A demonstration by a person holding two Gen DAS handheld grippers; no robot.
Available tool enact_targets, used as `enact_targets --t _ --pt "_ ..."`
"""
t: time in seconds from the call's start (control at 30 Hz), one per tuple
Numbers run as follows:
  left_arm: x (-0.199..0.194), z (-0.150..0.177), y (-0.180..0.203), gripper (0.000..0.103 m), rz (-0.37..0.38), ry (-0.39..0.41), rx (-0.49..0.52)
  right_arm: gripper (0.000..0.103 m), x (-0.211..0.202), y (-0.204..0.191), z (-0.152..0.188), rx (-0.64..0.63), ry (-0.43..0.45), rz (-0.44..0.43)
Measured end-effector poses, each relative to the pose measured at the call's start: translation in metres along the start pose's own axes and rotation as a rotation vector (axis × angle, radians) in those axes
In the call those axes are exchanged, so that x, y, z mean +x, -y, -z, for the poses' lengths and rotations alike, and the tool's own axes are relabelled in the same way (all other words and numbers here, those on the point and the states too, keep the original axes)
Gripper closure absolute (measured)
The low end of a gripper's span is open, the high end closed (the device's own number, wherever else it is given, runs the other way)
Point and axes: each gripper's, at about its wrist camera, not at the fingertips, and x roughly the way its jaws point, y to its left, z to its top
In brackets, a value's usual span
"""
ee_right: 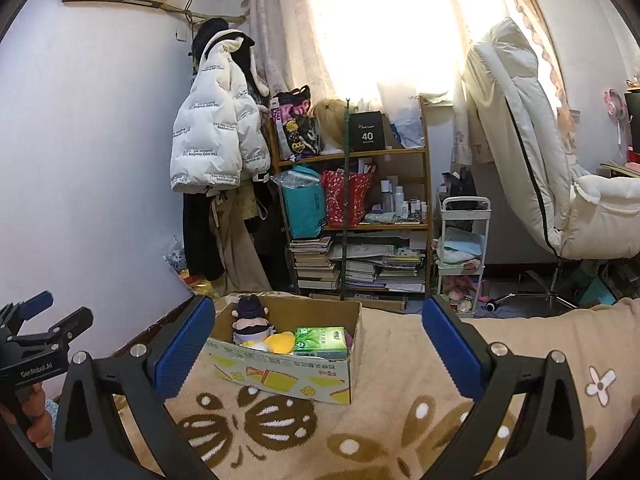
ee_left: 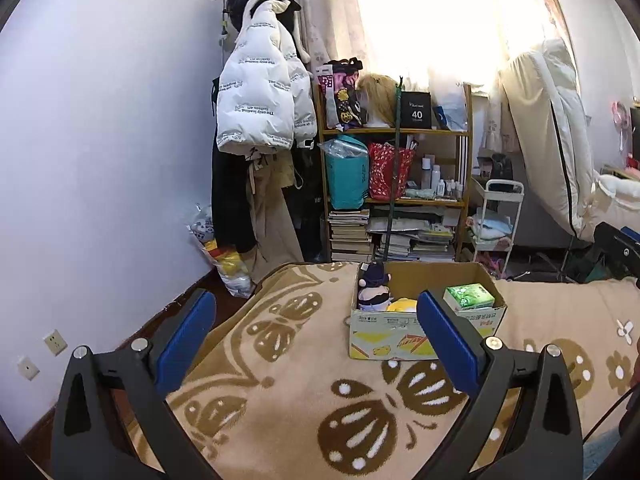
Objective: Organize soft objects
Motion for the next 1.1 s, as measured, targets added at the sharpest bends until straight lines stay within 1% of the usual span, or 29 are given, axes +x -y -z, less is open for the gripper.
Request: enact_targets --t 0.17,0.27,0.4,0.7,0.9,1.1 --pt "0.001 0.004 -0.001 0.004 0.001 0.007 -0.002 0.000 0.001 0.004 0.004 0.018 -0.008 0.012" --pt "0.006 0.008 -0.003 0.004 0.030 -0.018 -0.023 0.000 0.002 0.005 0.007 0.014 0.003 0.018" --pt "0.011 0.013 -0.004 0.004 0.010 -0.037 -0.027 0.000 0.006 0.005 0.010 -0.007 0.017 0.033" --pt "0.014 0.017 -0.001 0.004 -0.003 -0.040 -0.003 0.000 0.011 0.007 0.012 0.007 -0.002 0.027" --pt "0.015 0.018 0.002 0.004 -0.030 -0.040 0.009 0.000 0.012 0.008 0.013 0.015 -0.009 0.028" --pt "0.015 0.020 0.003 0.004 -0.027 -0.038 0.019 0.000 0.014 0.007 0.015 0.019 -0.014 0.028"
